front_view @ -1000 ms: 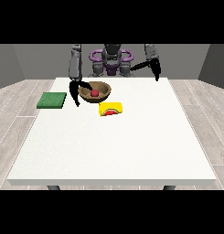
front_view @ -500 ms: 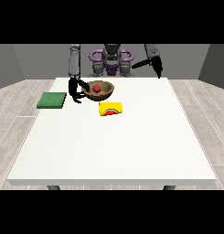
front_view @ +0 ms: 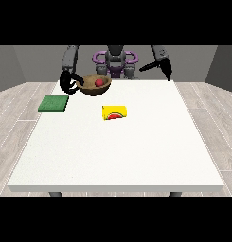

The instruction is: Pick the cup and pour the ball into the bowl, then pick the bowl and place it on the pad

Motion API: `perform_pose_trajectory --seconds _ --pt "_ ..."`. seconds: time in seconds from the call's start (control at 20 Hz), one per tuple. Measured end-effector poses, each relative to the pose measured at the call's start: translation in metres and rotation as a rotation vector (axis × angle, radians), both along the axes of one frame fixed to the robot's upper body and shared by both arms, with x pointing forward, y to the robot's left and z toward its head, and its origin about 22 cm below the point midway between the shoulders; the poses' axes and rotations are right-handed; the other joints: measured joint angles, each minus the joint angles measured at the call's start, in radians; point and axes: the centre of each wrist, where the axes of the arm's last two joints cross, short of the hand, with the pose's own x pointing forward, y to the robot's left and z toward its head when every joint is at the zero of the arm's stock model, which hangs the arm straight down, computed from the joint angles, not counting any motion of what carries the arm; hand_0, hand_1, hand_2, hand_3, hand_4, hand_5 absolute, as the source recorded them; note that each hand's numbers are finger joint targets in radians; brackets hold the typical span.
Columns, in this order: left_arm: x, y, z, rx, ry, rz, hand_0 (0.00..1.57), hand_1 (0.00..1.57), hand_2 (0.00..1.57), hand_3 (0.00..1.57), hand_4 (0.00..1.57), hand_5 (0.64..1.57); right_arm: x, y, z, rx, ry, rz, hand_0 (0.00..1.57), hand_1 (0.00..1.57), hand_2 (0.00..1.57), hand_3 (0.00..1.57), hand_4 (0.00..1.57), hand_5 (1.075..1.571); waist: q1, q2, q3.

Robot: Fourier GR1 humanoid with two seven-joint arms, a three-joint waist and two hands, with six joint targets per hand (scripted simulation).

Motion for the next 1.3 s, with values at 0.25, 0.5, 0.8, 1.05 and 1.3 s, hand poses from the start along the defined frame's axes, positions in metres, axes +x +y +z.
perform_pose_trajectory --seconds 0.25,0.5,0.8,1.05,1.3 --pt "-0.006 0.002 -0.005 0.003 -0.009 0.010 0.00 0.00 0.00 0.00 0.00 1.569 -0.003 -0.054 0.018 0.006 -0.021 -0.028 1.57 1.57 1.57 1.57 1.06 1.560 -0.007 0.015 0.0009" --pt "-0.003 -0.012 0.000 0.007 -0.068 -0.005 0.00 0.00 0.00 0.00 0.00 1.565 -0.006 -0.095 0.035 0.050 -0.077 -0.071 1.57 1.57 1.57 1.57 1.08 1.559 0.003 0.077 0.0014" --pt "0.008 -0.031 0.019 0.024 -0.193 -0.010 0.00 0.00 0.00 0.00 0.00 1.565 -0.004 -0.139 0.069 0.088 -0.192 -0.093 1.57 1.57 1.57 1.44 1.02 1.562 0.010 0.205 0.0017" --pt "0.008 -0.053 0.042 0.038 -0.299 -0.047 0.00 0.00 0.00 0.00 0.00 1.565 -0.019 -0.184 0.083 0.092 -0.288 -0.147 1.57 1.57 1.57 1.19 1.01 1.567 0.049 0.315 0.0028" --pt "0.001 -0.060 0.070 0.054 -0.400 -0.063 0.00 0.00 0.00 0.00 0.00 1.563 -0.036 -0.221 0.097 0.031 -0.382 -0.186 1.57 1.57 1.57 0.00 1.03 1.569 0.075 0.408 0.0039"
